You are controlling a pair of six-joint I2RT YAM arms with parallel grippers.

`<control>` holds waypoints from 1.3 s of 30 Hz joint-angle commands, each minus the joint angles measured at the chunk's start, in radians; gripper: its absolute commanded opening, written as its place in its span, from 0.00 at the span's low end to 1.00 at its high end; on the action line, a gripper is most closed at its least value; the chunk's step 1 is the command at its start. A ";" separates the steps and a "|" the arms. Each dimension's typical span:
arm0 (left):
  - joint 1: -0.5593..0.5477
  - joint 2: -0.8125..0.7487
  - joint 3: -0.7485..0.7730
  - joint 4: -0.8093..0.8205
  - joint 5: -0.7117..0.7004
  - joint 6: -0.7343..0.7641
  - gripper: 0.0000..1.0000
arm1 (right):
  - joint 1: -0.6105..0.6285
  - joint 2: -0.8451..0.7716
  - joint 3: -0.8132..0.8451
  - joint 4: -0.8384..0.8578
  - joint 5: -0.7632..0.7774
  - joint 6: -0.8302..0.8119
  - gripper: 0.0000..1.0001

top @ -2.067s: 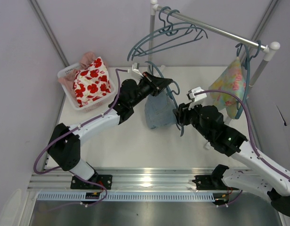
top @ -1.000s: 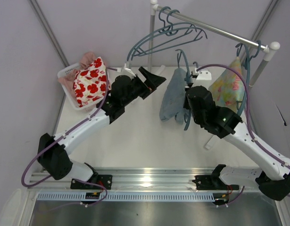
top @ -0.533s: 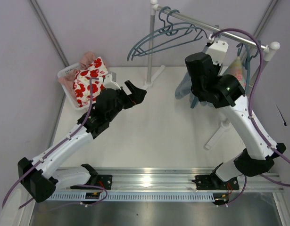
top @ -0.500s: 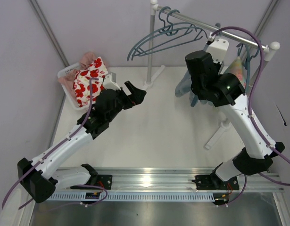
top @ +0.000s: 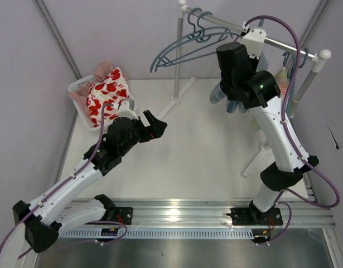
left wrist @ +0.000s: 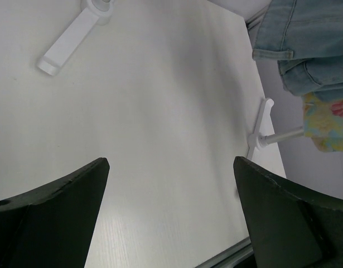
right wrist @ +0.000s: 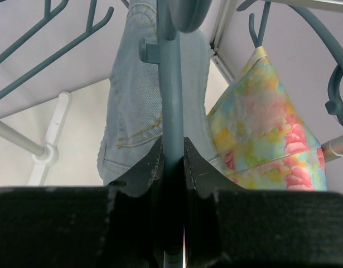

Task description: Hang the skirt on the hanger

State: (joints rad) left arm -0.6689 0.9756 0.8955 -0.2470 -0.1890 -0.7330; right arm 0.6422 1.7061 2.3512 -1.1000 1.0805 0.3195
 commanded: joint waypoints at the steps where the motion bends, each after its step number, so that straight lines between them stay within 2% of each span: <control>1: 0.003 -0.029 0.026 -0.037 -0.001 0.041 0.99 | -0.021 -0.008 0.069 0.112 0.076 -0.040 0.00; 5: 0.003 -0.029 0.051 -0.122 -0.004 0.049 1.00 | -0.065 -0.014 0.077 0.086 -0.002 0.044 0.00; 10: 0.003 -0.029 0.095 -0.189 0.023 0.032 0.99 | -0.137 0.038 0.091 -0.060 -0.046 0.154 0.00; 20: 0.003 -0.055 0.158 -0.334 -0.039 -0.032 1.00 | -0.233 0.084 0.097 -0.037 -0.019 0.079 0.00; 28: -0.003 -0.014 0.221 -0.383 -0.058 -0.036 0.99 | -0.292 0.024 -0.092 0.051 -0.119 0.115 0.00; 32: -0.021 0.011 0.235 -0.379 -0.058 -0.040 0.99 | -0.300 0.021 -0.107 0.042 -0.125 0.093 0.00; 34: -0.024 0.015 0.238 -0.373 -0.058 -0.037 0.99 | -0.302 0.000 -0.125 0.060 -0.177 0.070 0.01; 35: -0.024 0.015 0.237 -0.367 -0.056 -0.031 0.99 | -0.302 -0.009 -0.147 0.083 -0.203 0.052 0.05; 36: -0.024 0.017 0.238 -0.361 -0.056 -0.023 0.99 | -0.303 -0.020 -0.162 0.095 -0.232 0.043 0.19; 38: -0.024 0.021 0.250 -0.350 -0.047 0.015 0.99 | -0.302 -0.061 -0.193 0.127 -0.315 0.021 0.33; 39: -0.024 0.025 0.255 -0.336 -0.038 0.036 1.00 | -0.300 -0.074 -0.197 0.135 -0.333 0.018 0.51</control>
State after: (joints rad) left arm -0.6880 0.9970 1.0920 -0.6163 -0.2363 -0.7509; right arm 0.3462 1.6951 2.1750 -1.0187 0.8616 0.3847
